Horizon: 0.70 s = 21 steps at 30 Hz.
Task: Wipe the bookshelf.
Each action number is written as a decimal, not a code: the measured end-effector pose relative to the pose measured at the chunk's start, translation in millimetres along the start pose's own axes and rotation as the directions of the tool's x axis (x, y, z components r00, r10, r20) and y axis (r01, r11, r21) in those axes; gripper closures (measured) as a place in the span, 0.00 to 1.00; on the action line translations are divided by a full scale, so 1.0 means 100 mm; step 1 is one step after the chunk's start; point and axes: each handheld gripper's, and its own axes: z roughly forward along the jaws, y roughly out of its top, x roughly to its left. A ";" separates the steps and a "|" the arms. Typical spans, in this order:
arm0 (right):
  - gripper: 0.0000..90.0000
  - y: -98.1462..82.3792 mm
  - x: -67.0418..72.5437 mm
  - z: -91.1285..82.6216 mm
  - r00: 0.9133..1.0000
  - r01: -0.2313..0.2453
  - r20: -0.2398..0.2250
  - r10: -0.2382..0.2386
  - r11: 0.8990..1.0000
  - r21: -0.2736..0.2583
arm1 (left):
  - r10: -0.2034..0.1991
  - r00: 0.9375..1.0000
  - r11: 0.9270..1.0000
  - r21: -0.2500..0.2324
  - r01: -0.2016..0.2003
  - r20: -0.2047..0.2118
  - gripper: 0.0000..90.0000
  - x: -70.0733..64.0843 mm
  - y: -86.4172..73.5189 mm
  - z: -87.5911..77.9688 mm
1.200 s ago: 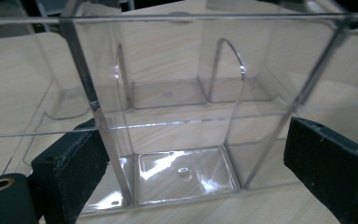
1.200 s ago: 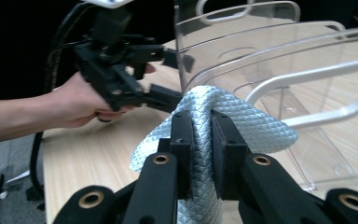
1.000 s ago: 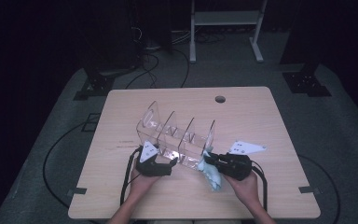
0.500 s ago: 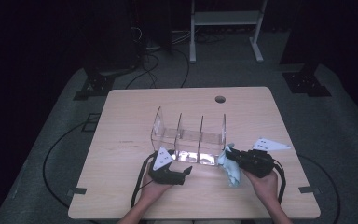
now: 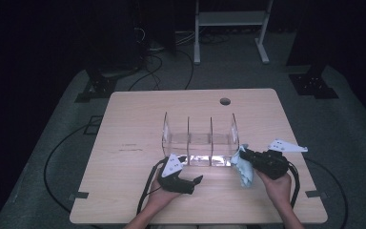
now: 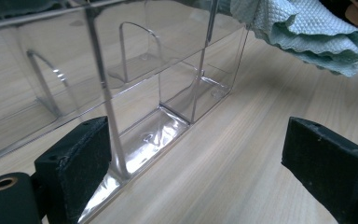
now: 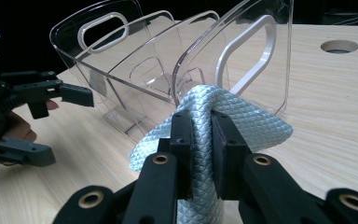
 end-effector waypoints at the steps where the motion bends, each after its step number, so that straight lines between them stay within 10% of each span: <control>1: 0.88 0.00 0.00 0.00 1.000 0.000 0.000 0.000 1.000 0.000 | 0.000 1.000 1.000 0.000 0.000 0.000 0.08 0.00 0.00 0.00; 21: 0.88 0.00 0.03 0.00 1.000 0.012 0.003 -0.012 1.000 -0.008 | 0.014 0.998 0.996 -0.085 -0.020 -0.065 0.10 0.41 0.09 -0.78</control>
